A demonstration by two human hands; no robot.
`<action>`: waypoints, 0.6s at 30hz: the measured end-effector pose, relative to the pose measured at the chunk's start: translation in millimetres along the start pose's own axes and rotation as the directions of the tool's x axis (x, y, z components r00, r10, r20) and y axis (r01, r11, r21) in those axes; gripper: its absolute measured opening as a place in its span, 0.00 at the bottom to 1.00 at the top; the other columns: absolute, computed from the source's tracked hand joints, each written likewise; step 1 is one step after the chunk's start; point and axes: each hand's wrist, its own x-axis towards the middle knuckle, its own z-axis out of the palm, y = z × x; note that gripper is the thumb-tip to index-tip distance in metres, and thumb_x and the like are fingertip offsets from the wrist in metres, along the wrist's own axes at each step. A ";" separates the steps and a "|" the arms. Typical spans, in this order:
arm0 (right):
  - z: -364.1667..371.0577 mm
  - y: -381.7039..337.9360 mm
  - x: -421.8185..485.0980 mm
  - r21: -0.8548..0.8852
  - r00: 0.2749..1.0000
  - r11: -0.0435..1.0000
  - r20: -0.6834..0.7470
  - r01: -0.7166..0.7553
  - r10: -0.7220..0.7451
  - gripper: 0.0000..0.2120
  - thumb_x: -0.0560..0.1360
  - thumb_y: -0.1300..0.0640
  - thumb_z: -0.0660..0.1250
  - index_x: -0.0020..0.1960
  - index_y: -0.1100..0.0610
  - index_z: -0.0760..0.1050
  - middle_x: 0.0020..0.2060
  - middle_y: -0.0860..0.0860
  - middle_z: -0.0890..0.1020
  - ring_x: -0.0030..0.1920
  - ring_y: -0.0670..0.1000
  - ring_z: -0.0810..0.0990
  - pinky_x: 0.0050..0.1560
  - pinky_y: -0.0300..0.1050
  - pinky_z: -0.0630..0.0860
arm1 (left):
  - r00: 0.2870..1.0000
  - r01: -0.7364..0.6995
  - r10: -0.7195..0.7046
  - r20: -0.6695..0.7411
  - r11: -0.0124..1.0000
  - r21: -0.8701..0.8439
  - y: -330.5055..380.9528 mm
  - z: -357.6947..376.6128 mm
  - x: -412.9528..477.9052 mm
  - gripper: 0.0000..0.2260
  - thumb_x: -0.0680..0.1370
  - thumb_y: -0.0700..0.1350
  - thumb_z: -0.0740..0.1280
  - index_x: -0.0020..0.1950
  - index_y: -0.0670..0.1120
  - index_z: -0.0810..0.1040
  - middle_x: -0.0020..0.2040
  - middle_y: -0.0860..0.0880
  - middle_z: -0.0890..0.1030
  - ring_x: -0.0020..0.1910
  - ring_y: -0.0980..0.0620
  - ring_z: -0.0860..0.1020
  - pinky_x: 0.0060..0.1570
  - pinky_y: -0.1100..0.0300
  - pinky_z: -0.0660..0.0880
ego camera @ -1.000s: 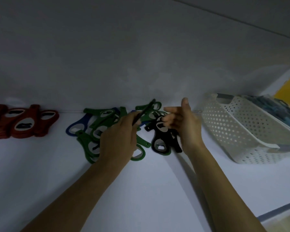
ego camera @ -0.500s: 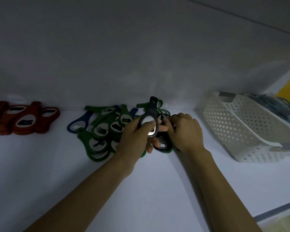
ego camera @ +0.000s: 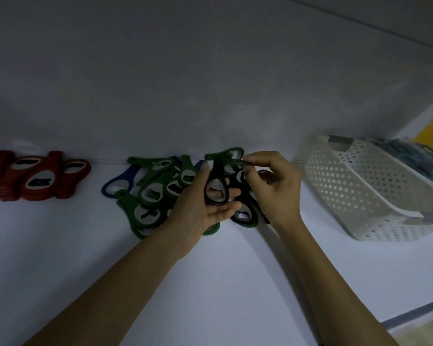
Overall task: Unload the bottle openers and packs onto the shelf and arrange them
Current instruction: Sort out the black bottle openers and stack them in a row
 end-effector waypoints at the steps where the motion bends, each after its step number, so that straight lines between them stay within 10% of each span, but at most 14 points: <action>1: 3.8 -0.8 -1.4 0.062 0.999 0.998 0.047 0.012 -0.015 0.11 0.70 0.69 0.66 0.47 0.58 0.82 0.45 0.52 0.83 0.48 0.48 0.82 0.45 0.36 0.77 | 1.000 0.005 -0.005 -0.010 1.000 -0.022 1.0 0.0 0.0 0.21 0.78 0.61 0.55 0.50 0.47 0.79 0.42 0.45 0.85 0.38 0.48 0.84 0.33 0.61 0.80; 7: 12.4 5.2 -5.9 0.237 0.935 0.937 0.307 -0.255 0.177 0.16 0.70 0.73 0.61 0.40 0.55 0.82 0.39 0.50 0.85 0.40 0.50 0.83 0.45 0.41 0.79 | 0.998 -0.013 0.009 -0.059 0.998 -0.066 0.8 -1.5 -2.1 0.08 0.81 0.42 0.59 0.51 0.42 0.77 0.36 0.46 0.84 0.30 0.53 0.81 0.30 0.65 0.78; 12: -15.1 23.5 2.6 -0.421 0.957 0.862 -0.064 -0.282 0.282 0.08 0.74 0.58 0.63 0.48 0.50 0.79 0.43 0.47 0.83 0.44 0.50 0.81 0.45 0.48 0.79 | 0.998 -0.037 0.036 -0.047 0.999 -0.013 -0.2 -1.8 -0.3 0.06 0.81 0.40 0.60 0.51 0.43 0.76 0.38 0.47 0.84 0.31 0.53 0.82 0.30 0.65 0.78; 18: -21.8 28.3 2.8 -0.712 0.877 0.669 0.161 -0.214 0.452 0.18 0.72 0.41 0.68 0.52 0.53 0.79 0.46 0.50 0.82 0.48 0.54 0.78 0.44 0.49 0.77 | 0.998 -0.047 0.046 -0.044 0.999 -0.024 -2.6 -2.7 0.7 0.05 0.80 0.41 0.61 0.51 0.44 0.77 0.37 0.48 0.85 0.32 0.53 0.83 0.33 0.65 0.79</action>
